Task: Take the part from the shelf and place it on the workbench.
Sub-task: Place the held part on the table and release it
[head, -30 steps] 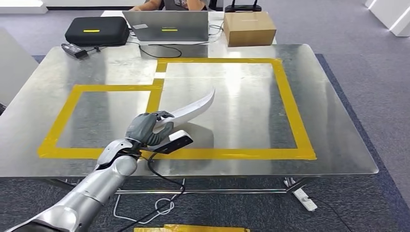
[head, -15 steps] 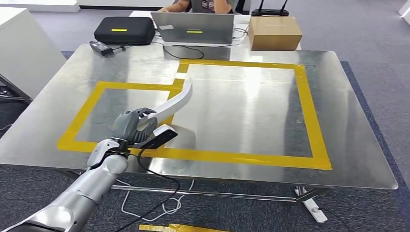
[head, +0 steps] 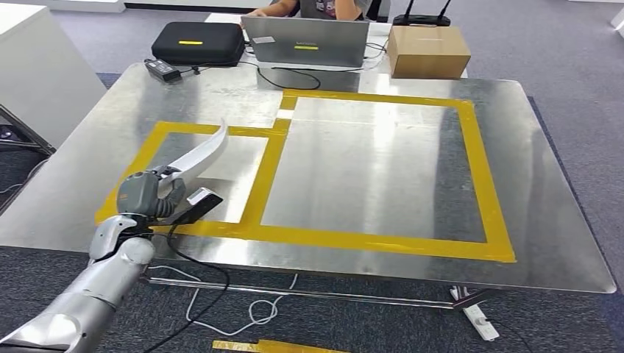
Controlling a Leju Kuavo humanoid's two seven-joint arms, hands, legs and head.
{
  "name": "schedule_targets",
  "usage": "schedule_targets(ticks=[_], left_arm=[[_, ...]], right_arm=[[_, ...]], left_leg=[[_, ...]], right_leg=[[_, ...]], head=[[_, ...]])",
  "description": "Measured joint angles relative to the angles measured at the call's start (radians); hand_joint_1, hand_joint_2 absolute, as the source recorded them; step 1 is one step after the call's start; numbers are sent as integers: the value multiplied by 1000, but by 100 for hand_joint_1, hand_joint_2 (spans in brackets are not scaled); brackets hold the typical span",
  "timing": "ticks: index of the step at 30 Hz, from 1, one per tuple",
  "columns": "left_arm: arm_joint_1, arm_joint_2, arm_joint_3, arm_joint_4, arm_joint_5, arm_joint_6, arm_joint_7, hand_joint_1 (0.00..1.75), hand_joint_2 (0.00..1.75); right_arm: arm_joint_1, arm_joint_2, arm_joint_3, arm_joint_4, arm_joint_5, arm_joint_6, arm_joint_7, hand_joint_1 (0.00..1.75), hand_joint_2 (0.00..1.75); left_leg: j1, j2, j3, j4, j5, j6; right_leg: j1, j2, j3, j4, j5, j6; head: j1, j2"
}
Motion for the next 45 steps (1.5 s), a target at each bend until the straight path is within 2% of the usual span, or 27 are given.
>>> schedule_targets(ticks=[2,7,11,17,24,27,31,32,34,36,37,38,39,40,42,43,44,45], left_arm=[[0,5,2,6,-35,-8,10,0,175],[-1,6,0,15,-70,-25,18,0,175],[-1,4,-5,16,-72,-36,15,0,0],[17,-7,-27,-11,-33,-72,-42,0,0],[30,-17,-43,-41,-18,-77,-59,0,0],[54,-20,-47,-84,37,-93,-109,0,0],[138,-24,-64,-228,163,-130,-196,0,0],[164,-25,-70,-276,191,-141,-216,0,0],[216,-24,-84,-372,238,-164,-253,0,0],[267,-21,-93,-448,288,-186,-289,0,0],[294,-19,-94,-480,316,-198,-306,0,0],[320,-17,-94,-507,342,-208,-320,0,0],[345,-15,-94,-533,366,-220,-334,0,0],[367,-13,-93,-556,385,-231,-345,0,0],[402,-9,-89,-593,409,-250,-366,0,0],[417,-6,-85,-610,419,-256,-375,0,0],[430,-4,-80,-625,426,-259,-383,0,0],[441,-2,-76,-638,431,-260,-389,0,0]], right_arm=[[0,0,0,0,0,5,1,0,0],[0,0,0,0,1,12,0,0,0],[0,0,0,0,4,13,-1,0,0],[0,0,0,0,19,17,-4,0,0],[0,0,0,0,20,17,-5,0,0],[0,0,0,0,20,16,-10,0,0],[-1,1,0,2,10,10,-20,0,0],[-1,1,0,3,6,9,-20,0,0],[2,1,0,3,-4,9,-19,0,0],[8,1,0,4,-15,9,-13,0,0],[11,1,0,4,-22,7,-10,0,0],[15,1,0,5,-31,2,-6,0,0],[17,1,0,8,-44,-9,-2,0,0],[19,1,1,12,-60,-23,1,0,0],[22,1,14,21,-100,-45,11,0,0],[24,1,25,25,-121,-51,17,0,0],[26,1,36,28,-139,-54,24,0,0],[28,2,46,31,-151,-56,30,0,0]], left_leg=[[0,0,0,0,0,0],[1,0,1,0,1,1],[2,1,1,0,1,0],[2,1,1,0,1,0],[2,1,1,0,1,0],[2,1,1,0,1,1],[-4,-1,1,2,-2,19],[-2,-2,5,-6,4,23],[5,-3,12,-24,16,31],[8,-6,13,-32,22,34],[9,-9,11,-31,23,33],[9,-12,9,-31,24,31],[10,-16,7,-30,26,28],[13,-21,4,-28,28,24],[17,-30,-2,-20,32,12],[16,-35,-7,-14,33,4],[15,-38,-10,-9,36,-4],[14,-41,-12,-7,39,-11]], right_leg=[[0,0,0,0,0,0],[1,0,0,0,0,0],[1,1,0,1,0,0],[2,1,0,1,0,0],[2,1,0,1,0,0],[1,1,0,0,0,1],[-2,-4,5,-6,6,15],[-2,2,5,-5,2,18],[-3,30,-11,33,-34,23],[-6,60,-59,148,-103,27],[-7,65,-86,213,-132,29],[-9,67,-103,256,-145,32],[-11,67,-102,263,-139,34],[-14,67,-82,229,-114,37],[-23,72,-9,93,-59,44],[-25,77,18,40,-42,42],[-26,81,32,10,-36,37],[-24,84,32,5,-39,29]], head=[[0,0],[0,0],[0,0],[0,0],[0,0],[0,0],[-1,0],[-1,0],[1,0],[1,0],[1,0],[1,0],[1,0],[1,0],[2,0],[1,0],[-1,0],[-2,0]])
